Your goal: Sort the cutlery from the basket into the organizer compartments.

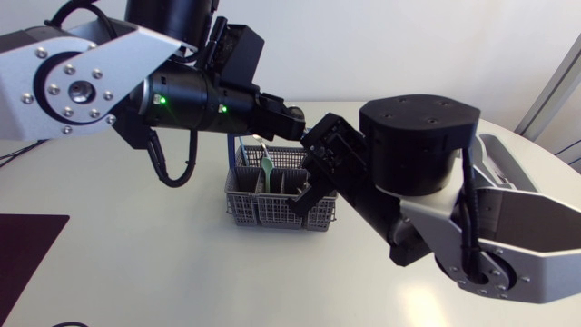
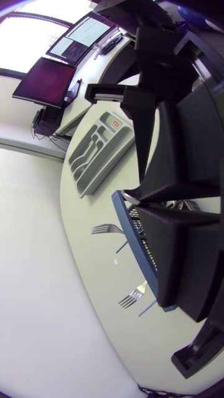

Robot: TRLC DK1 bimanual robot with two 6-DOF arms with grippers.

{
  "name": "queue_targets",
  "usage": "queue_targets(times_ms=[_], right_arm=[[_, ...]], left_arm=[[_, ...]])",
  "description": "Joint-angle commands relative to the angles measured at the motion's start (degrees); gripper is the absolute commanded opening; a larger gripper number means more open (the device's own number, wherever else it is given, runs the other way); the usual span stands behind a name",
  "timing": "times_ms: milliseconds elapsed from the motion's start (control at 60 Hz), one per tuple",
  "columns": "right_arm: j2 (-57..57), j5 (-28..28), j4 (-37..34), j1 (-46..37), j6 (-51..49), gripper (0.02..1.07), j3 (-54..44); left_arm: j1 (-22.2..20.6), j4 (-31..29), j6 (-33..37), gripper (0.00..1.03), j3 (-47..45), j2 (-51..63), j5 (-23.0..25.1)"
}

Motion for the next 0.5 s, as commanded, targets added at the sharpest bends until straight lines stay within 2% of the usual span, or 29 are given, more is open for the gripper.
queue_targets(times_ms=[0,100,167,183,200,267,383,483], right_arm=[[1.2,-0.2,-1.0,0.5,-1.2,0.11,1.2],[0.2,-0.9,-2.5,0.7,-1.2,0.11,0.6],[-1.5,-2.1,-3.8,0.6,-1.2,0.11,-0.4],[-1.5,-2.1,-3.8,0.6,-1.2,0.11,-0.4],[-2.3,-2.2,-4.4,0.5,-1.2,0.11,-0.8],[-5.0,-4.0,-6.6,0.3,-1.2,0.11,-2.3],[-9.2,-6.4,-10.9,-0.2,-1.2,0.11,-4.1],[-13.4,-10.1,-16.7,-2.2,-1.2,0.11,-5.0]], left_arm=[[-0.3,0.4,-1.1,0.17,1.5,0.6,1.9],[-0.4,0.4,-1.0,0.3,1.7,0.4,1.9],[0.6,0.7,-1.1,0.43,2.2,-0.7,2.0],[0.6,0.7,-1.1,0.43,2.2,-0.7,2.0],[0.9,1.0,-1.1,0.49,2.4,-1.3,2.0],[3.1,1.9,-1.1,0.58,3.3,-3.3,1.9],[7.2,0.8,-0.8,0.6,6.8,-4.5,2.0],[11.0,-2.2,0.1,0.6,8.4,-4.5,4.1]])
